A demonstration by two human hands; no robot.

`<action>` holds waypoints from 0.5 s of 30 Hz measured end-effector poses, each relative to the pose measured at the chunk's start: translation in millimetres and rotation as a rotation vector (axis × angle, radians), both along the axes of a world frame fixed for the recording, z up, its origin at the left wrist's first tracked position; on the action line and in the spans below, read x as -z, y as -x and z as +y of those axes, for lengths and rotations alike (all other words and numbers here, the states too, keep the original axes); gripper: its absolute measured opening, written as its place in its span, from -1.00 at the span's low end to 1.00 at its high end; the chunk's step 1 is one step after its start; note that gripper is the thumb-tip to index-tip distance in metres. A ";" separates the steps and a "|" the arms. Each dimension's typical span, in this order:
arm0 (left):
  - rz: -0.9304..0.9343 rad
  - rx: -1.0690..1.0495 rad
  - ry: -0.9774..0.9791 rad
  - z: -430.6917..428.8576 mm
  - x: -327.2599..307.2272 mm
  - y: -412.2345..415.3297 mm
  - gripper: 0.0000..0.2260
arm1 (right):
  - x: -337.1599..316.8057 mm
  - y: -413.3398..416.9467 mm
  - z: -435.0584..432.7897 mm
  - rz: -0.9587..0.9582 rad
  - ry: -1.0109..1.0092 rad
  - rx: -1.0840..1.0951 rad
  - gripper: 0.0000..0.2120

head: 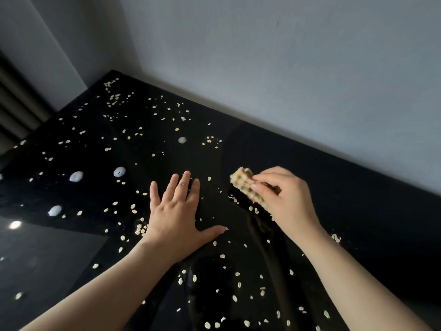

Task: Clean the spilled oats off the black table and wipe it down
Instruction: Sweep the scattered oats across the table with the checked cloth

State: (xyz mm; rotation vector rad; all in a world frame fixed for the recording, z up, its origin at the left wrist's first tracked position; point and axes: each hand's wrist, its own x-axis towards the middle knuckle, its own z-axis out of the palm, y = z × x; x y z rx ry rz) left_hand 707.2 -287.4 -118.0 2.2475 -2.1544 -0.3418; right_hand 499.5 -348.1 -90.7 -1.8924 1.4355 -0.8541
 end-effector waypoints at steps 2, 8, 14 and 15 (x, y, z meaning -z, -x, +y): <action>0.015 -0.004 -0.006 -0.8 -5.4 -4.0 0.08 | -6.6 7.2 5.3 -0.018 -0.002 0.006 -0.84; 0.047 -0.054 0.017 23.4 -16.3 -16.3 0.05 | -3.1 20.4 8.3 0.004 -0.006 0.024 -0.86; 0.048 -0.073 0.021 13.4 -16.9 -37.5 0.09 | 1.8 5.0 -15.1 0.058 0.047 0.101 -0.87; 0.048 -0.063 0.027 7.0 -17.1 -43.0 0.10 | 0.8 -1.0 -25.3 0.071 0.062 0.115 -0.87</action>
